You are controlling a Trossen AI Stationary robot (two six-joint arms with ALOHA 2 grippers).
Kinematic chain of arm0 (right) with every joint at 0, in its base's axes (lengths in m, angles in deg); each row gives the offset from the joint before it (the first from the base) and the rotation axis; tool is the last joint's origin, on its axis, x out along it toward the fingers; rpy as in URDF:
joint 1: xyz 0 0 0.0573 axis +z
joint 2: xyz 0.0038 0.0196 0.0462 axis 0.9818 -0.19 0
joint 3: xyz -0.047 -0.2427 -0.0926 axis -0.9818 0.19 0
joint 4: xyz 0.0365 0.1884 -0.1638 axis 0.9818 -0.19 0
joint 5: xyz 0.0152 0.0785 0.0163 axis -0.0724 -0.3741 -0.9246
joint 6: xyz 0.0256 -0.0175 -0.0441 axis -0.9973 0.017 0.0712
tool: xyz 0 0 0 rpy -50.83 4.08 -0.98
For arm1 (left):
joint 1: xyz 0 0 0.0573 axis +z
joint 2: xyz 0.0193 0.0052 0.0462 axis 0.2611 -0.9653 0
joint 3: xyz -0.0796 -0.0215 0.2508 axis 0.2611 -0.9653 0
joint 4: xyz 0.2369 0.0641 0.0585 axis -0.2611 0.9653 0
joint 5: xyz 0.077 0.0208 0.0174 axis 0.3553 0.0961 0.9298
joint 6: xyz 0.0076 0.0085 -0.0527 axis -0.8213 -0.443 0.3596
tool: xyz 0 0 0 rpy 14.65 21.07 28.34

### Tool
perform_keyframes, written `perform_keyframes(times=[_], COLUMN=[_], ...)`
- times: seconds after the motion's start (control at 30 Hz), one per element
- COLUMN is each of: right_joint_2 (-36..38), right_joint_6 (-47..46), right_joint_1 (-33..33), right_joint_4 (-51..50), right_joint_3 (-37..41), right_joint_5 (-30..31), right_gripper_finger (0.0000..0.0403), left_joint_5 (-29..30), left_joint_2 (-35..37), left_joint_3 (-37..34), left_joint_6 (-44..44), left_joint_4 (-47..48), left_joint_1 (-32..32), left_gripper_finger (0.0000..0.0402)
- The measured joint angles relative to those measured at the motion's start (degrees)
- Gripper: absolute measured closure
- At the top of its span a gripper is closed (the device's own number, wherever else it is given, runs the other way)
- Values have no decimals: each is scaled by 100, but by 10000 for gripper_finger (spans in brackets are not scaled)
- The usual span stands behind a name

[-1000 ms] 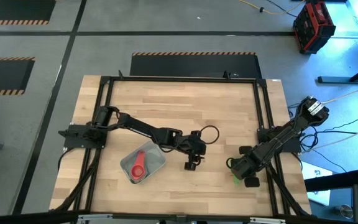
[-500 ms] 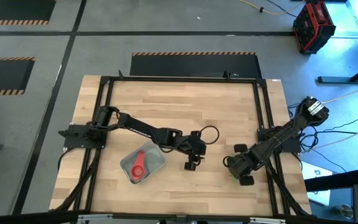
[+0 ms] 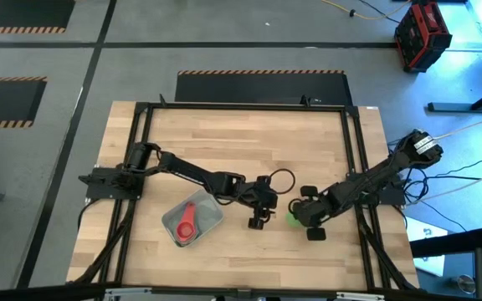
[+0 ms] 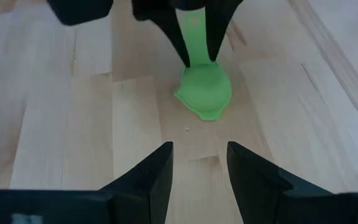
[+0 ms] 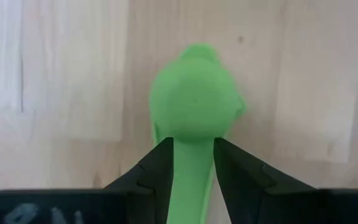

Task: Nest measuring cups in basket
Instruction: Stack the green measuring cup on the red measuring cup in the gray bin

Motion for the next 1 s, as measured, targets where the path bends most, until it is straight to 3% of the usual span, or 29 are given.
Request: perform_keyframes(times=[0.13,0.37,0.73,1.0], right_joint_2=[15,323,1254,1327], right_joint_6=[119,-79,-873,-905], right_joint_1=[-162,-205,-161,-76], right_joint_4=[-9,-870,-2071,-1519], right_joint_3=[0,-2,-4,-4], right_joint_5=[-102,-1071,-1183,-1637], right_gripper_finger=[282,282,282,282], left_joint_5=[9,9,19,22], left_joint_2=[0,7,7,7], left_joint_3=[0,0,0,0], left_joint_6=[5,1,5,6], left_joint_4=[-11,-168,-331,-341], left_joint_1=[-46,-228,-238,-235], left_gripper_finger=[257,257,257,257])
